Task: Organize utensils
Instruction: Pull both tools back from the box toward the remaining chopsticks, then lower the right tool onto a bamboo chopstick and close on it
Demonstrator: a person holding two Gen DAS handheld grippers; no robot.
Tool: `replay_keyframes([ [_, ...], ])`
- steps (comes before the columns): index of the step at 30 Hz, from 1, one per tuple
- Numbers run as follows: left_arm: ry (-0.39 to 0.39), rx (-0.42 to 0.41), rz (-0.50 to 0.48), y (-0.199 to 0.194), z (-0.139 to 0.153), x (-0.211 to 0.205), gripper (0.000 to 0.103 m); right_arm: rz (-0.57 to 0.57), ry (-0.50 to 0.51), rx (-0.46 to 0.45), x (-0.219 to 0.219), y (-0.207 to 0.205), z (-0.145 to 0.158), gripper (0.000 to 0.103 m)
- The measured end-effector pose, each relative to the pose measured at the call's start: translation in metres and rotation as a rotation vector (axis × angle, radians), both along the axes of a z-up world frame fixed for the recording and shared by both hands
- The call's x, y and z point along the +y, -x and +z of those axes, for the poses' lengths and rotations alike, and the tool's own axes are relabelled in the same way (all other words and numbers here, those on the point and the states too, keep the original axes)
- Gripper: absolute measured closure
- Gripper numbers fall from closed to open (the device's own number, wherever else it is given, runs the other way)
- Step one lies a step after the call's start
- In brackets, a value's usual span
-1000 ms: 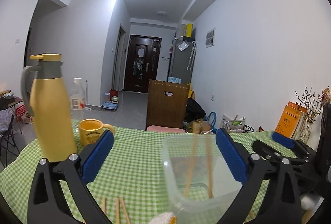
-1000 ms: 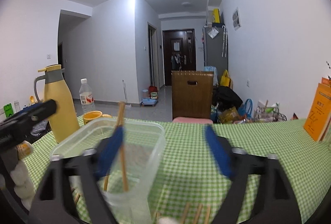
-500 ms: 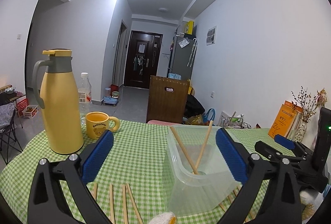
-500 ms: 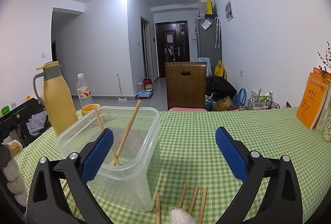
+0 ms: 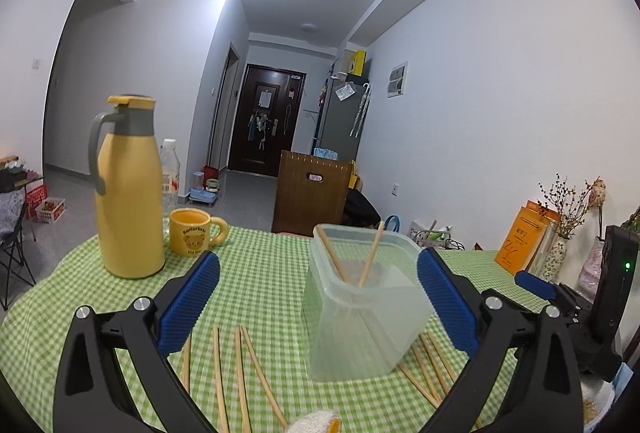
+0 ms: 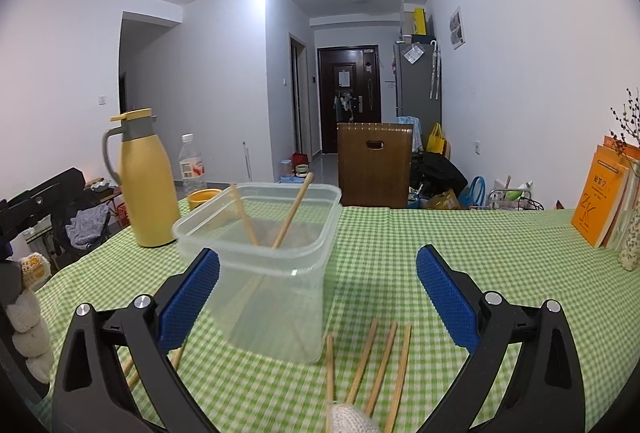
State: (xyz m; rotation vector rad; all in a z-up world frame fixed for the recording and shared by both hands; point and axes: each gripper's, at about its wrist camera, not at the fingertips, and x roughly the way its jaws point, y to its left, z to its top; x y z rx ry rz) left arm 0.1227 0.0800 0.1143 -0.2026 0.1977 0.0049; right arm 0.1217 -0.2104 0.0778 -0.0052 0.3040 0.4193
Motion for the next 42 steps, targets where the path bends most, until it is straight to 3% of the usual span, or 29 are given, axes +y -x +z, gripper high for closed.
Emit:
replay_keyframes([
  [14,0.015,0.086,-0.005,0.046,-0.046,0.009,0.007,-0.008,0.039,0.068,-0.006,0.045,-0.045,0.008],
  [21,0.023,0.157,0.028,0.050,-0.079,0.016,0.007,-0.025,0.075,0.093,-0.005,0.064,-0.073,0.008],
  [32,0.018,0.192,-0.022,0.059,-0.115,0.013,0.007,-0.064,0.085,0.068,-0.011,0.087,-0.089,0.008],
  [42,-0.014,0.212,-0.003,0.055,-0.125,0.008,0.007,-0.085,0.081,0.066,-0.016,0.091,-0.090,0.008],
])
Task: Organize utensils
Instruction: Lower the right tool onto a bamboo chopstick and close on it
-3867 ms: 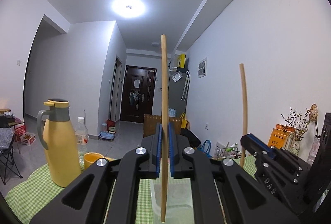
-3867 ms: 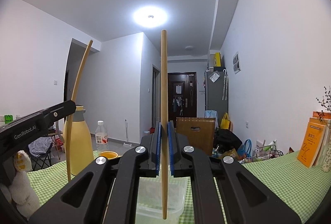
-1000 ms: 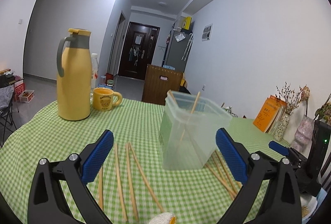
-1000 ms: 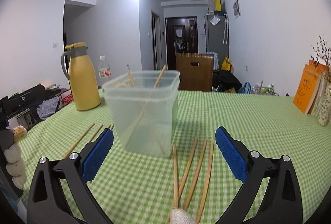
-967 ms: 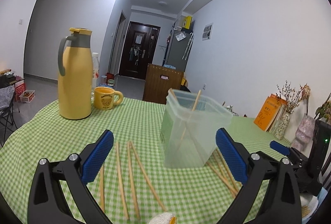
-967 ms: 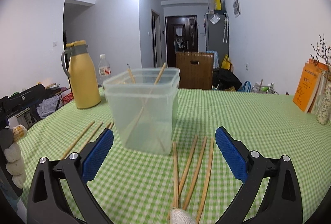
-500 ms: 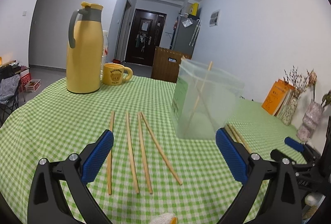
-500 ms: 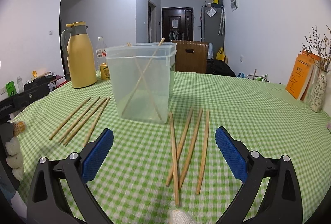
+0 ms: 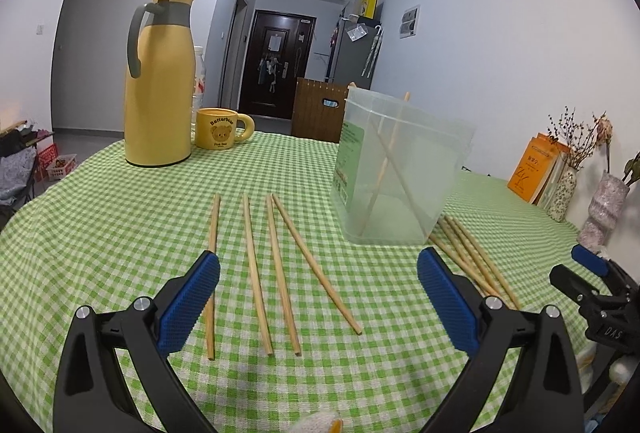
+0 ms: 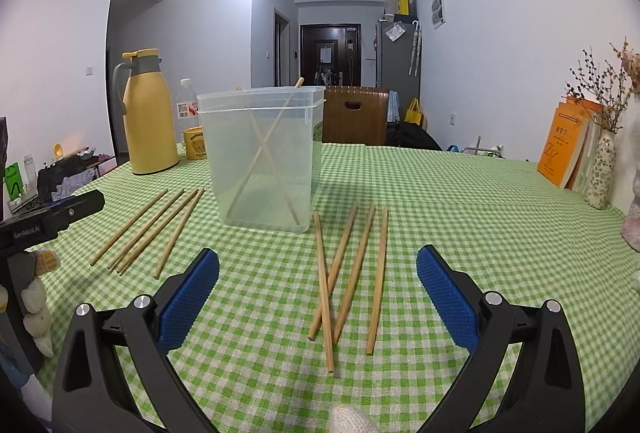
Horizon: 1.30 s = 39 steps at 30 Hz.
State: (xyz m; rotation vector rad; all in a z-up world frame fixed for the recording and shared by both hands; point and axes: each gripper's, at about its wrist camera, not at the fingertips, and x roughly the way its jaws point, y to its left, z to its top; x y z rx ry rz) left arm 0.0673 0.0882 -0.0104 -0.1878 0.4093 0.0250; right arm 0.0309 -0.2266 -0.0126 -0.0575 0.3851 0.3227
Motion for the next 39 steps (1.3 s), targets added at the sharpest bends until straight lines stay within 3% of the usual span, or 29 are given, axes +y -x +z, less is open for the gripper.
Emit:
replay_keyframes([
  [10,-0.022,-0.004,0.024,0.002,0.002,-0.004,0.007,-0.062,0.044,0.076,-0.010,-0.027,0.011,0.008],
  [18,-0.020,-0.007,0.022,0.003,0.002,-0.005,0.007,-0.056,0.117,0.322,-0.026,-0.093,0.022,0.008],
  [20,-0.015,-0.007,0.024,0.004,0.002,-0.005,0.007,-0.046,0.136,0.368,-0.026,-0.105,0.019,0.020],
  [21,-0.014,-0.007,0.025,0.004,0.002,-0.004,0.007,-0.036,0.140,0.420,-0.026,-0.116,0.016,0.040],
  [22,-0.012,-0.007,0.026,0.004,0.002,-0.003,0.007,-0.027,0.136,0.462,-0.026,-0.123,0.013,0.048],
  [23,-0.010,-0.008,0.025,0.004,0.002,-0.003,0.007,-0.019,0.133,0.508,-0.026,-0.131,0.009,0.048],
  [27,-0.004,-0.006,0.023,0.003,0.002,-0.001,0.007,0.010,0.121,0.668,-0.024,-0.157,-0.008,0.067],
  [31,0.007,-0.002,0.024,0.002,0.001,0.002,0.007,-0.003,0.082,0.769,-0.030,-0.179,-0.023,0.085],
  [39,0.023,-0.007,0.017,0.002,0.000,0.006,0.007,-0.042,0.110,0.834,-0.023,-0.202,-0.035,0.091],
])
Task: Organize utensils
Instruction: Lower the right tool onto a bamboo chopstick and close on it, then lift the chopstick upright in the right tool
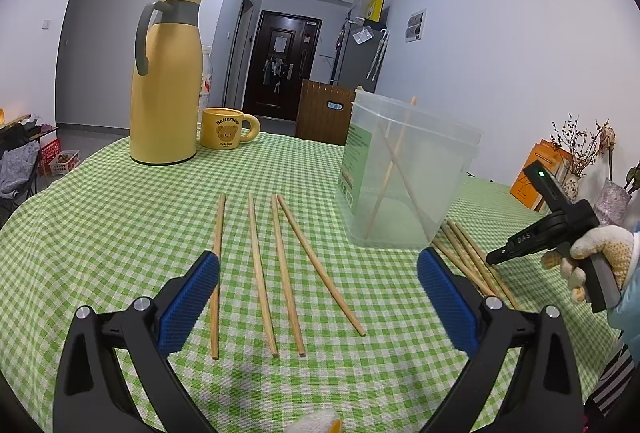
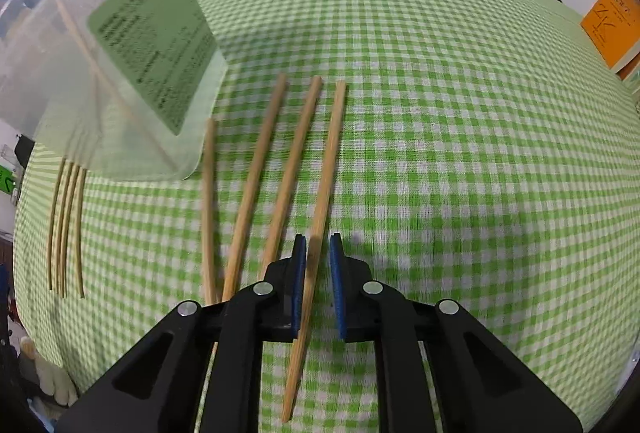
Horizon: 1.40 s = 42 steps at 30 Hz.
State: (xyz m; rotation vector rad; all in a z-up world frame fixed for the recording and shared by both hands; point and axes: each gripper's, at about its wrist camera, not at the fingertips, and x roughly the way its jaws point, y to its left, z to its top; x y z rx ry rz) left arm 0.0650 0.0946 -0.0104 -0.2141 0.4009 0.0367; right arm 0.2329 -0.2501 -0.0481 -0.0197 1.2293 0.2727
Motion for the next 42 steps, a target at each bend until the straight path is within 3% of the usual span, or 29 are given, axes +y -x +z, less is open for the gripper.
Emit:
replay_keyframes([
  [17,0.011,-0.020,-0.001,0.006,0.000,0.000,0.007,0.035,0.188,0.037,0.055,-0.008,-0.011,0.094],
  [32,0.021,-0.017,0.008,0.004,0.000,0.002,0.007,-0.047,0.118,0.055,0.034,-0.013,-0.007,0.096],
  [37,0.026,-0.009,0.010,0.002,-0.002,0.005,0.007,-0.080,0.057,-0.023,0.015,-0.007,0.005,0.096],
  [42,0.027,-0.007,0.013,0.001,-0.002,0.006,0.007,-0.086,-0.029,-0.213,-0.005,0.012,0.035,0.096],
])
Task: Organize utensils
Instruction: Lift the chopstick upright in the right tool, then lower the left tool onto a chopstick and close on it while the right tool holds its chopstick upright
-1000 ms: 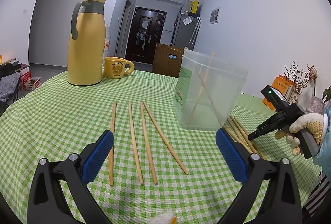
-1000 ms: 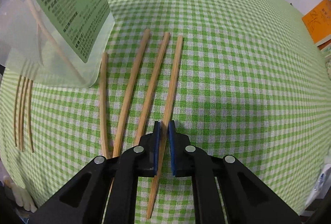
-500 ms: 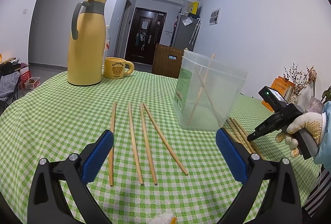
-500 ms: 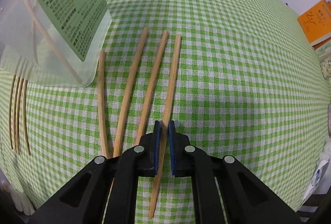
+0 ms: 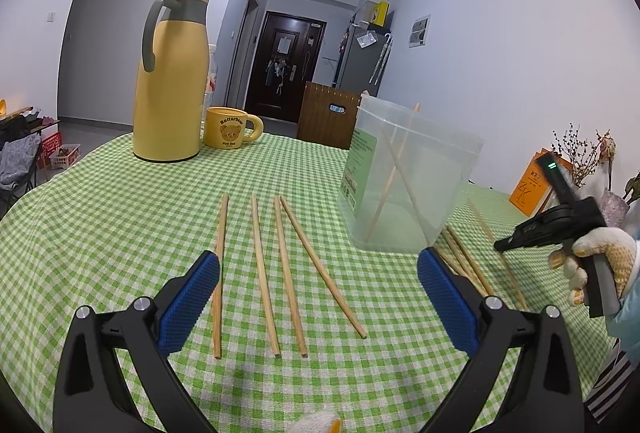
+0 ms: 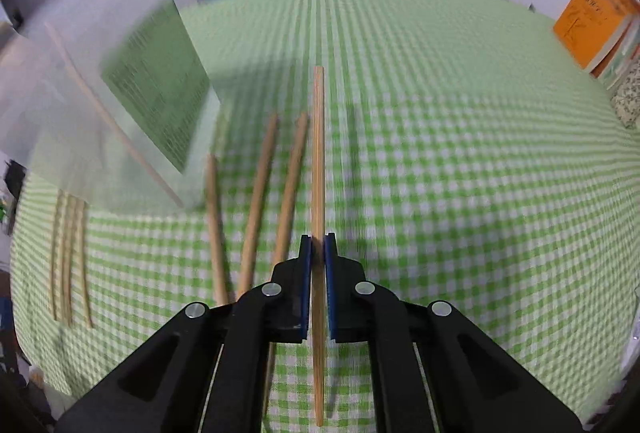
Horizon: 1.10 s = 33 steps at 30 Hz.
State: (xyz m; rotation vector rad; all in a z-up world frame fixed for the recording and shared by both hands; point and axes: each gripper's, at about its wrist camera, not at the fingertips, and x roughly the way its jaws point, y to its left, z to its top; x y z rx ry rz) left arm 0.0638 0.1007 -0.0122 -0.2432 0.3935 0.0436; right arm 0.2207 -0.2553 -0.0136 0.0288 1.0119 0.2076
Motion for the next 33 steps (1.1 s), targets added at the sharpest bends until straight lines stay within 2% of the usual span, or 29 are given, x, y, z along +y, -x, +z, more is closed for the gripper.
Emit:
replay_keyframes([
  [5,-0.002,0.004,0.001,0.000,-0.001,0.000,0.007,-0.002,-0.088,-0.275,-0.020,0.044,0.028,0.096],
  [9,-0.001,0.008,0.002,-0.001,-0.001,0.000,0.007,-0.001,-0.110,-0.462,-0.029,0.085,0.032,0.096],
  [14,-0.006,0.006,0.000,-0.001,0.000,0.000,0.007,0.004,-0.106,-0.642,-0.030,0.130,0.030,0.096],
  [24,-0.016,0.008,0.000,-0.001,0.000,-0.003,0.007,-0.006,-0.099,-0.823,-0.014,0.164,0.016,0.096],
  [33,-0.036,0.007,0.001,0.000,0.001,-0.008,0.007,0.006,-0.093,-0.890,-0.012,0.176,0.015,0.096],
])
